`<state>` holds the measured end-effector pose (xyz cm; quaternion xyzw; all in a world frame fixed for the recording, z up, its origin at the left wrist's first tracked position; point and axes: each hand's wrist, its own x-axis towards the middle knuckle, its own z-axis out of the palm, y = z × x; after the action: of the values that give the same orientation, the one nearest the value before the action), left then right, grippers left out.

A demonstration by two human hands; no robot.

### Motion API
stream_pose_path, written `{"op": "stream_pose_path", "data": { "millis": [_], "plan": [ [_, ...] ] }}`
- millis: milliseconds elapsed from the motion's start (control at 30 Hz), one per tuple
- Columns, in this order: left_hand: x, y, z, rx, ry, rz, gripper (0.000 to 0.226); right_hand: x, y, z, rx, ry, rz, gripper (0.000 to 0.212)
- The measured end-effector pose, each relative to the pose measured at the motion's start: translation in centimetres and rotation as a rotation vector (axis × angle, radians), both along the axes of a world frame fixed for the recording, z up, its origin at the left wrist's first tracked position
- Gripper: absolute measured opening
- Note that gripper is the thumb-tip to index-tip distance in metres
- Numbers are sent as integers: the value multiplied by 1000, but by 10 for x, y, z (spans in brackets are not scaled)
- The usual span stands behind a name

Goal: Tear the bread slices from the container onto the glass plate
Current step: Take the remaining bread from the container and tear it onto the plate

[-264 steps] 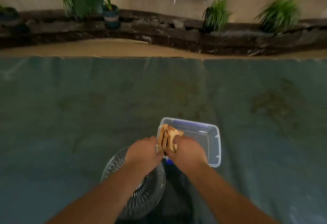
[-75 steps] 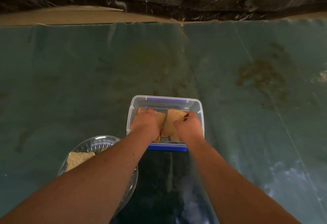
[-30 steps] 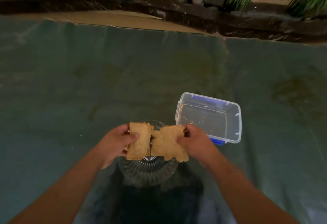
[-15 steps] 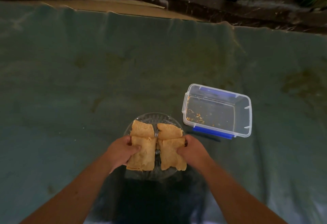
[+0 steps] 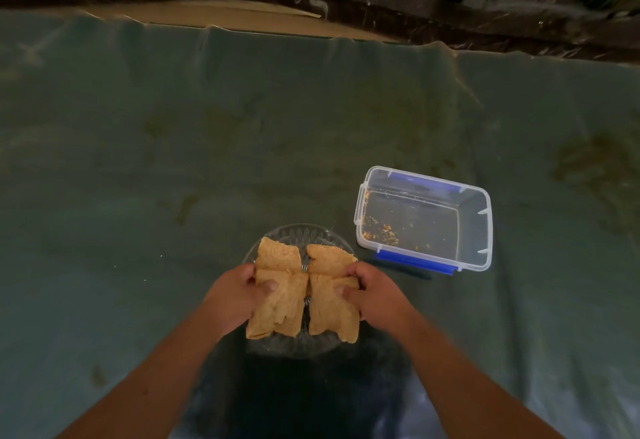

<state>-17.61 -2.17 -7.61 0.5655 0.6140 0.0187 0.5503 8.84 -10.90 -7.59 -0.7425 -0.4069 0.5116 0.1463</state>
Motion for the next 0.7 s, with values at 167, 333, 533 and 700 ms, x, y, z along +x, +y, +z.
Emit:
{"op": "stream_pose_path", "data": {
  "millis": [167,333,533,700],
  "plan": [
    [2,3,4,-32,20,-5,14,3,2,0,18,-3,-18,16],
    [8,5,5,198,563,-312,49,4,-2,-3,56,-320,112,29],
    [23,7,10,340,583,-338,77,5,2,2,57,-557,220,41],
    [42,30,17,523,491,-484,55,-10,23,11,225,-597,225,28]
  ]
}}
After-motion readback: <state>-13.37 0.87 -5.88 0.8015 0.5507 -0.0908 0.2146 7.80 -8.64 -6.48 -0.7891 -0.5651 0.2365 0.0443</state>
